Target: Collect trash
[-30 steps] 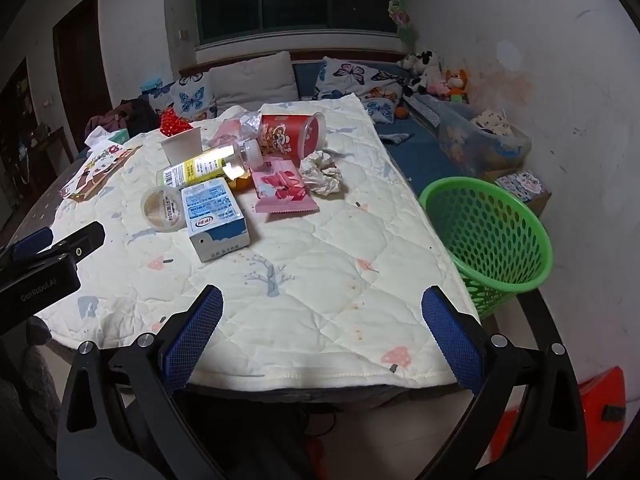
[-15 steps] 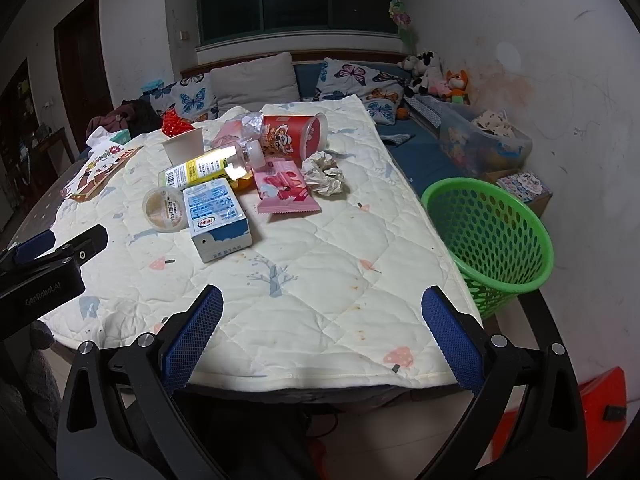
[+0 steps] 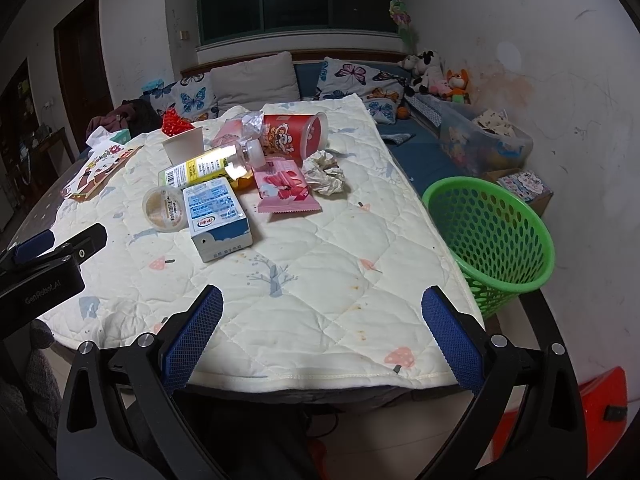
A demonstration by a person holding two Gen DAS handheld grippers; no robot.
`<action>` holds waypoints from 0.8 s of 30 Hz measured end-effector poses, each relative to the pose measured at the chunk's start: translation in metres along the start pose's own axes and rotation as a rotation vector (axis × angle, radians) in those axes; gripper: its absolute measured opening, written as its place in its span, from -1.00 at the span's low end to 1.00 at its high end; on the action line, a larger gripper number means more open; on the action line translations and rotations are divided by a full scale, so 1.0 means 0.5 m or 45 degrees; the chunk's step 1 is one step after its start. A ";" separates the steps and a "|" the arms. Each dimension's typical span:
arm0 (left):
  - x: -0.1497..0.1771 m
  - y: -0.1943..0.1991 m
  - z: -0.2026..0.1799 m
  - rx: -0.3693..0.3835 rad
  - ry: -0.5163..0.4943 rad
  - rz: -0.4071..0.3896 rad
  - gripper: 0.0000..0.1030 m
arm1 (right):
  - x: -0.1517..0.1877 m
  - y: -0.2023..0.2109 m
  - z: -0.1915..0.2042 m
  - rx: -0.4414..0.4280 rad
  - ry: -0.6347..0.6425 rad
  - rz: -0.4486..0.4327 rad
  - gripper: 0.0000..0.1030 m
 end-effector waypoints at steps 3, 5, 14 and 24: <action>0.000 -0.001 0.000 -0.003 -0.003 -0.006 0.87 | 0.001 -0.001 0.002 0.000 0.002 0.001 0.92; -0.001 -0.001 0.001 -0.001 -0.001 -0.004 0.87 | 0.000 -0.002 0.002 -0.002 0.001 0.001 0.92; 0.000 -0.001 0.002 -0.002 -0.002 -0.006 0.87 | 0.001 -0.008 0.002 -0.005 0.002 0.004 0.92; -0.003 -0.007 0.006 -0.005 0.000 -0.002 0.87 | -0.003 -0.018 -0.002 -0.014 -0.001 0.011 0.92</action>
Point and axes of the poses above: each gripper's, at about its wrist camera, not at the fingertips, and y roughly against the way its jaws point, z to its left, x to its underside, the point moved 8 cm from there along -y, roughly the way its jaws point, and after that the axes turned 5 degrees about y, right-handed, at the moved point
